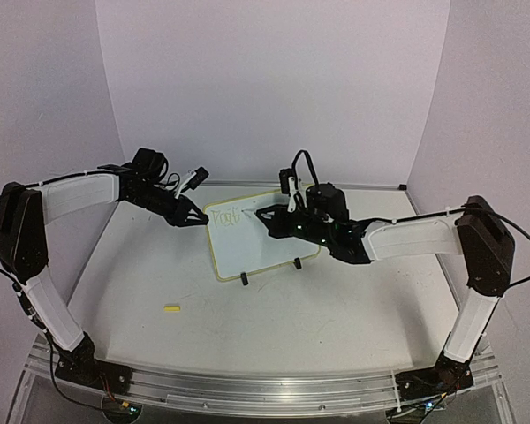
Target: Write a sentence on the whiteboard
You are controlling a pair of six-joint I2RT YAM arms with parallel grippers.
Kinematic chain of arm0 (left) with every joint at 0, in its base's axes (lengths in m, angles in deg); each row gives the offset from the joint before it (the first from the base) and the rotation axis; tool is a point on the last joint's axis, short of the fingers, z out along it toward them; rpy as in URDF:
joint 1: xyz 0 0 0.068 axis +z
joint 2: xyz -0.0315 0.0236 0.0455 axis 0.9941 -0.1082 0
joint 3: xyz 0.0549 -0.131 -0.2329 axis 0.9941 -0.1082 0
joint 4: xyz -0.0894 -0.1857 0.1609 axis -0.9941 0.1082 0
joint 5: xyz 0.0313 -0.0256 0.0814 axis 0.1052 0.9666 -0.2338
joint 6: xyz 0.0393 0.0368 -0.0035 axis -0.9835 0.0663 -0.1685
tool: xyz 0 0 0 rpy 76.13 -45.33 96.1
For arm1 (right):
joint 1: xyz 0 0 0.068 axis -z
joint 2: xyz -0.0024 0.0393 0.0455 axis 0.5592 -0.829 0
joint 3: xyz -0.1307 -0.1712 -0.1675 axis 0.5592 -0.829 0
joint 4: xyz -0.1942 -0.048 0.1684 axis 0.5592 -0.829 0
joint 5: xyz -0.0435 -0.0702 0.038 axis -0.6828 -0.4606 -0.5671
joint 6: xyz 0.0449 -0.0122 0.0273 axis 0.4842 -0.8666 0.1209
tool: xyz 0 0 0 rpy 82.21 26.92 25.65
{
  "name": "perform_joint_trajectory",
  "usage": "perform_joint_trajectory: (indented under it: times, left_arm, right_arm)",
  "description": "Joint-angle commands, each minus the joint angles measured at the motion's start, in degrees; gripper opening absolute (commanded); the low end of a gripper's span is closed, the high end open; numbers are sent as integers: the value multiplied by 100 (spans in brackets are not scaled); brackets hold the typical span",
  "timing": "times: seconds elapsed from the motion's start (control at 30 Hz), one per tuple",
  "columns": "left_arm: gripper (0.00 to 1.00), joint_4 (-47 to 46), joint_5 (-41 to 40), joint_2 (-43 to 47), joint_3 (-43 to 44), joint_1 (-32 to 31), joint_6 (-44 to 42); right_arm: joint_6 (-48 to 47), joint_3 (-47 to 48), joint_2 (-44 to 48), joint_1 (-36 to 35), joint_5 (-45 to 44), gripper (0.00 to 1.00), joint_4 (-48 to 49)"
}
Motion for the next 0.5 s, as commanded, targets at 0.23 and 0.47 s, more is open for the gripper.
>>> perform_joint_trajectory:
  times: [0.23, 0.47]
  left_arm:
    - [0, 296, -270, -53, 118, -136, -138]
    - [0, 297, -272, -35, 109, -138, -136]
  right_arm:
    - [133, -252, 7, 4, -182, 0, -51]
    - [92, -165, 104, 5, -355, 0, -45]
